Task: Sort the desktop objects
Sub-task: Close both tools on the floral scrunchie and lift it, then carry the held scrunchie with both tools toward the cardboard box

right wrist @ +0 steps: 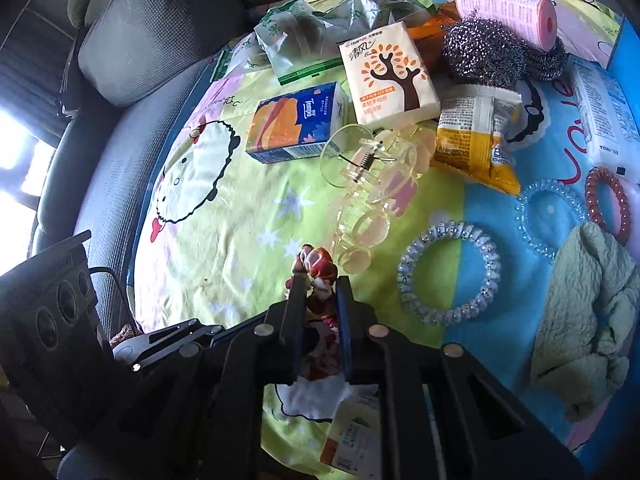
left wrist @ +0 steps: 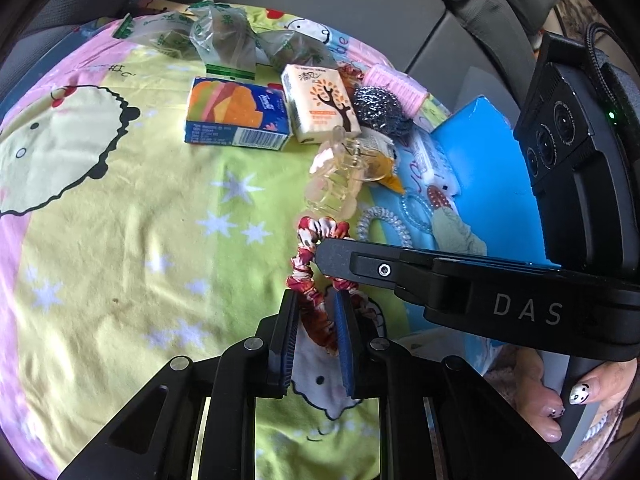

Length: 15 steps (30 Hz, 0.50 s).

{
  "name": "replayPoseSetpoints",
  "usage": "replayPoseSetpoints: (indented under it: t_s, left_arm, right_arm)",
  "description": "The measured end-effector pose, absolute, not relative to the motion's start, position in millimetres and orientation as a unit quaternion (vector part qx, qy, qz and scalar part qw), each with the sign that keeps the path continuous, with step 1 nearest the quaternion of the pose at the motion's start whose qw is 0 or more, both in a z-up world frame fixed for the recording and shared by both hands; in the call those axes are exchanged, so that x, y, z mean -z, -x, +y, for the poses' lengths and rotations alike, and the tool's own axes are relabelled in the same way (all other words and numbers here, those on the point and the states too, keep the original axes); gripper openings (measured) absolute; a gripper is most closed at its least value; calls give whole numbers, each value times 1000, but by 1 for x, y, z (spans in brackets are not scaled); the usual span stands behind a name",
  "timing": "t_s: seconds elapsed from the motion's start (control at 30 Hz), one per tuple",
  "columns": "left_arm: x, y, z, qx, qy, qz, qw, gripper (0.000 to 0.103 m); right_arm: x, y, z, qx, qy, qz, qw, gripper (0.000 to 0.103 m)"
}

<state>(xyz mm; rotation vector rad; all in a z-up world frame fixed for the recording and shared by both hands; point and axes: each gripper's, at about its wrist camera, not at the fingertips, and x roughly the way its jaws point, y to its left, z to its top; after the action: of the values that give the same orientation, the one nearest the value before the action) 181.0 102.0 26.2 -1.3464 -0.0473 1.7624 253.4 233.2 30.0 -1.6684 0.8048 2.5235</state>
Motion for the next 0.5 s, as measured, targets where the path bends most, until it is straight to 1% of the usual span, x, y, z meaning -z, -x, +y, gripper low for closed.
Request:
replayPoseSetpoints:
  t_s: [0.5]
  left_arm:
    - [-58,-201,105,-725,514,-3,458,18]
  right_arm:
    - [-58,-277,239,-828,495,264,1,15]
